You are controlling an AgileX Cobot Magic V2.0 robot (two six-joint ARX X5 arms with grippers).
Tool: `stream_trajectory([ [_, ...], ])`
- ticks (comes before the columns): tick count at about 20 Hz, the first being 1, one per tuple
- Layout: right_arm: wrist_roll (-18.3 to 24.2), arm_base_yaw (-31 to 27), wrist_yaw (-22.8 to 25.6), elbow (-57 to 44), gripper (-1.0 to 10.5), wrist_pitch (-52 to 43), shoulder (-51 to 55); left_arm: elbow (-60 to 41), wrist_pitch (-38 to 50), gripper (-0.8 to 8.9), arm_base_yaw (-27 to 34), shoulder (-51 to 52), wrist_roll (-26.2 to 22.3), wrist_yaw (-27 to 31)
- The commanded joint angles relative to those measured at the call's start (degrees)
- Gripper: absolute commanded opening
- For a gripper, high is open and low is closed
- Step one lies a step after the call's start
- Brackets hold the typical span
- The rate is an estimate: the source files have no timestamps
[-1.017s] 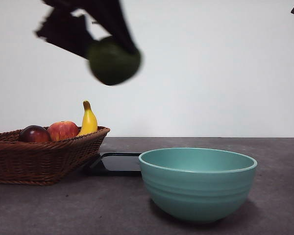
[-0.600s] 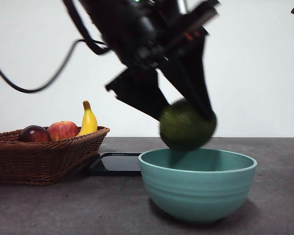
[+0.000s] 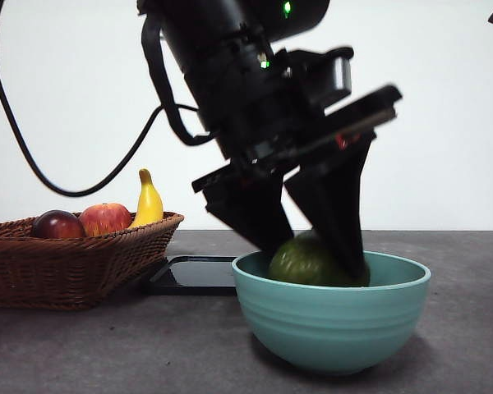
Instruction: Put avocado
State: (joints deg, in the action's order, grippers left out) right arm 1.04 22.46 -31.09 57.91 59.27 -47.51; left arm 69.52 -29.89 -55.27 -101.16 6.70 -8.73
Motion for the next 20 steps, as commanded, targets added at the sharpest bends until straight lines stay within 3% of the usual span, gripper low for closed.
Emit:
stream_trajectory([
  [1,-0.6,0.3,0.1,1.1,3.9,-0.8,-0.3,1.4,0.1,2.28,-0.8,-2.6,-1.4,0.2],
  [3,-0.5,0.3,0.1,1.1,3.9,-0.9,-0.3,1.4,0.4,2.35,-1.0,-2.8,-1.5,0.2],
  [6,-0.4,0.3,0.1,1.1,3.9,-0.9,-0.3,1.4,1.2,3.51,-1.1,-2.8,-1.5,0.2],
  [14,-0.4,0.3,0.1,1.1,3.9,-0.9,-0.3,3.0,-0.5,3.51,-1.0,-1.4,-1.0,0.2],
  [20,-0.4,0.3,1.6,1.1,3.9,-0.9,-0.3,5.9,-1.0,3.5,1.3,7.0,0.1,0.2],
])
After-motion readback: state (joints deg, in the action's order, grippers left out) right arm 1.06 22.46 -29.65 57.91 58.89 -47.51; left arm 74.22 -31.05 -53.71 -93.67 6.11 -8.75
